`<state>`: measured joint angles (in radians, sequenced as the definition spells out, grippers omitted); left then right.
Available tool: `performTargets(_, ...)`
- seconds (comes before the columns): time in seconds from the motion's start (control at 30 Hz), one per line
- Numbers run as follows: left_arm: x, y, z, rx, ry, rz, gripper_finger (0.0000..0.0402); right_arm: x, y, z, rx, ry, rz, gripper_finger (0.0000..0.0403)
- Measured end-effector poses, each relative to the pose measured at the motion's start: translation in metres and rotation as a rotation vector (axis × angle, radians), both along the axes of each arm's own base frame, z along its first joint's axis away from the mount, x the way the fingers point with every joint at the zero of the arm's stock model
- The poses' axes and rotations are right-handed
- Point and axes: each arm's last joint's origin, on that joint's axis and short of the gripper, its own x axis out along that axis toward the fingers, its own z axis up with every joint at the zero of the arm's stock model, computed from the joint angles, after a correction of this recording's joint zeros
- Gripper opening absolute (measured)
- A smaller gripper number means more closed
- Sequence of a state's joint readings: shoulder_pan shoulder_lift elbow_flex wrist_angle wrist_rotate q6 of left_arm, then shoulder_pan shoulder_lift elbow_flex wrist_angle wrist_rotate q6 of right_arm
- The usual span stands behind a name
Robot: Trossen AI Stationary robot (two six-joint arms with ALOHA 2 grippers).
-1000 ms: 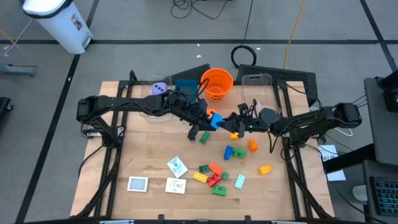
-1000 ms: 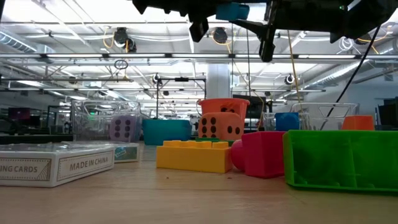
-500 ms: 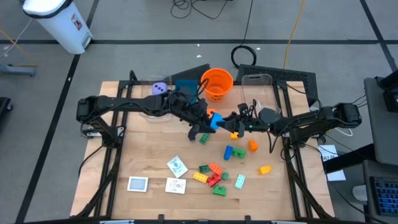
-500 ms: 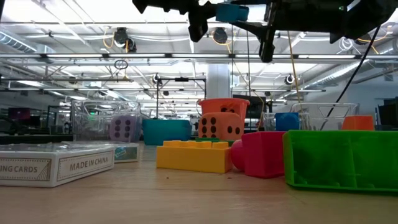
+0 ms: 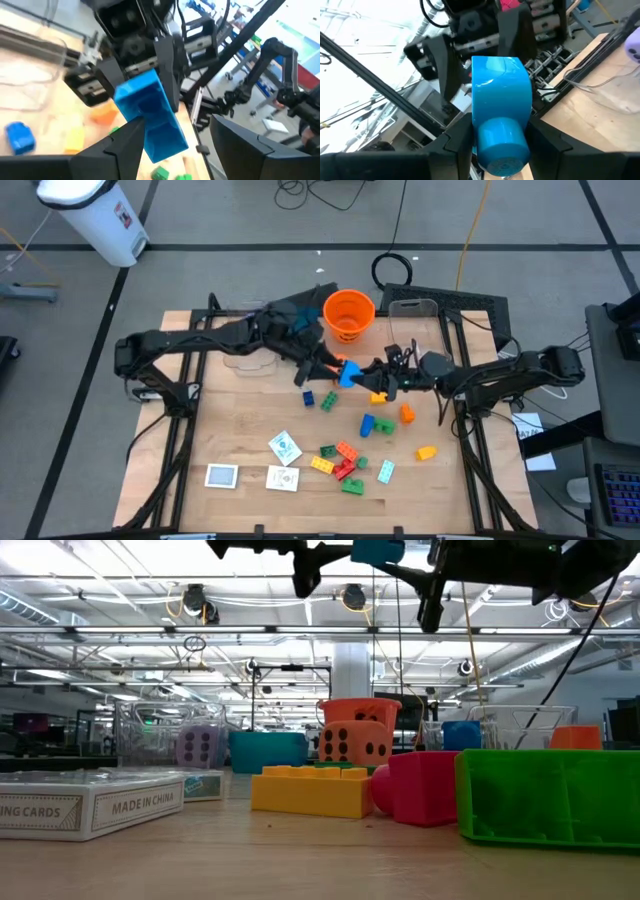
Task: Pick & Place Toys
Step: Put the blue game piece into the right transparent bin
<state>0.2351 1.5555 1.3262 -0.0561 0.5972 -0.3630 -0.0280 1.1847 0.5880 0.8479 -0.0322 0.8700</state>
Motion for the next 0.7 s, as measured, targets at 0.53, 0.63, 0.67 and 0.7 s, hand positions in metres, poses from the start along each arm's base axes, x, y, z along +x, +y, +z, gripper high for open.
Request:
performTargets(0.53, -0.038, 0.013, 0.041, 0.036, -0.125, 0.064, 0.0184, -0.013, -0.001, 0.015, -0.057, -0.053, -0.016, 0.0145)
performTargets(0.63, -0.040, 0.008, 0.046, 0.052, -0.153, 0.049, 0.0175, -0.015, -0.001, 0.017, -0.074, -0.067, -0.020, 0.0144)
performTargets(0.67, -0.040, 0.005, 0.047, 0.057, -0.160, 0.041, 0.0173, -0.015, -0.001, 0.018, -0.077, -0.071, -0.022, 0.0144)
performTargets(0.7, -0.039, 0.002, 0.048, 0.062, -0.165, 0.032, 0.0171, -0.016, -0.001, 0.019, -0.081, -0.074, -0.023, 0.0144)
